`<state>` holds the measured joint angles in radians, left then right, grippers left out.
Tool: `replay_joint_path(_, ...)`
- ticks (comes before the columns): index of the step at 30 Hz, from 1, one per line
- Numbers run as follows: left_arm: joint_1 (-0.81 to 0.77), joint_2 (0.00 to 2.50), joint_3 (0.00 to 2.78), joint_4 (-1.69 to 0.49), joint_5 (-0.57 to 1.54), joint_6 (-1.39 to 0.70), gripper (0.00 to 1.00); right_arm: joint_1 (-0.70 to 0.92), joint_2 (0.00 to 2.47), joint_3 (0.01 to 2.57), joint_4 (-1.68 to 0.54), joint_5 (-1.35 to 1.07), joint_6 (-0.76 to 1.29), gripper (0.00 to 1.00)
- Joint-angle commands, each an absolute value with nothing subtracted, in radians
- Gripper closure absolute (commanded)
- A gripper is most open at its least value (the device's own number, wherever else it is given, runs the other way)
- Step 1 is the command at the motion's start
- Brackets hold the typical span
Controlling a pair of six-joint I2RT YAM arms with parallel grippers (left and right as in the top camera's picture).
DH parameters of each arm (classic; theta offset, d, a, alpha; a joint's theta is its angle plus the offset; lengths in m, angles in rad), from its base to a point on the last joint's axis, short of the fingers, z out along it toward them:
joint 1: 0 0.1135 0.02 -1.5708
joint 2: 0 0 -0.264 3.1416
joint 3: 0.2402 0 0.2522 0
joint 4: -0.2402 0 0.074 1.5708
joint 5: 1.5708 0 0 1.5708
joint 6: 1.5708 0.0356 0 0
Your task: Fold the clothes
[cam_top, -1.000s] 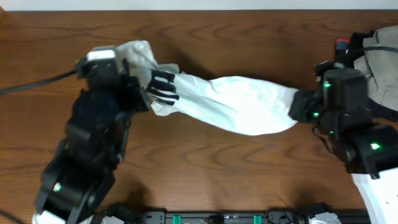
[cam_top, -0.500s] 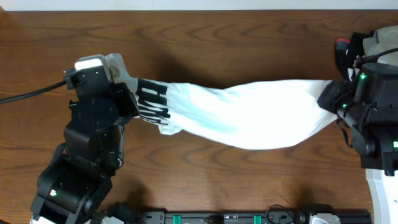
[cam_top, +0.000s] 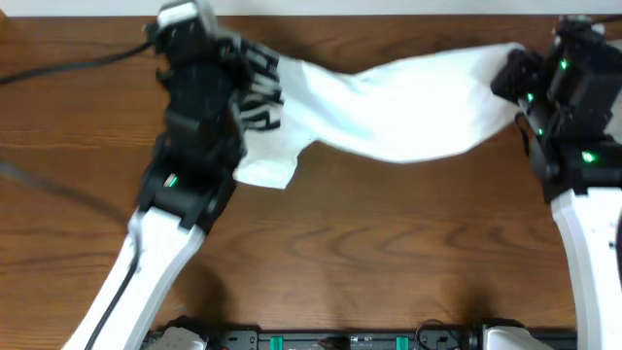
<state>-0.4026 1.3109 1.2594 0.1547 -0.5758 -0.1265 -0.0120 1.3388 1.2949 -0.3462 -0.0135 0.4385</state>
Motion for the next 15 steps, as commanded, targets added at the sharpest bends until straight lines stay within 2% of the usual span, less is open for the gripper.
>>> replay_joint_path(1, -0.363, 1.379, 1.270, 0.358, -0.596, 0.006, 0.94, -0.028, 1.360, 1.311, -0.269, -0.065, 0.433, 0.92)
replay_joint_path(4, -0.358, 1.388, 1.270, 0.548, -0.596, 0.066, 0.94, -0.060, 1.353, 1.332, -0.247, -0.065, 0.432, 0.92)
replay_joint_path(6, -0.361, 1.358, 1.270, 0.563, -0.597, 0.079, 0.94, -0.091, 1.336, 1.350, -0.263, -0.082, 0.432, 0.93)
replay_joint_path(10, -0.373, 1.280, 1.270, 0.359, -0.596, 0.067, 0.94, -0.139, 1.293, 1.358, -0.329, -0.196, 0.432, 0.93)
replay_joint_path(13, -0.381, 1.226, 1.270, 0.133, -0.590, -0.047, 0.93, -0.150, 1.270, 1.358, -0.410, -0.237, 0.432, 0.93)
replay_joint_path(14, -0.385, 1.211, 1.270, 0.047, -0.583, -0.078, 0.83, -0.149, 1.265, 1.358, -0.446, -0.242, 0.432, 0.93)
replay_joint_path(15, -0.392, 1.196, 1.270, -0.040, -0.583, -0.103, 0.58, -0.149, 1.259, 1.358, -0.484, -0.249, 0.432, 0.91)
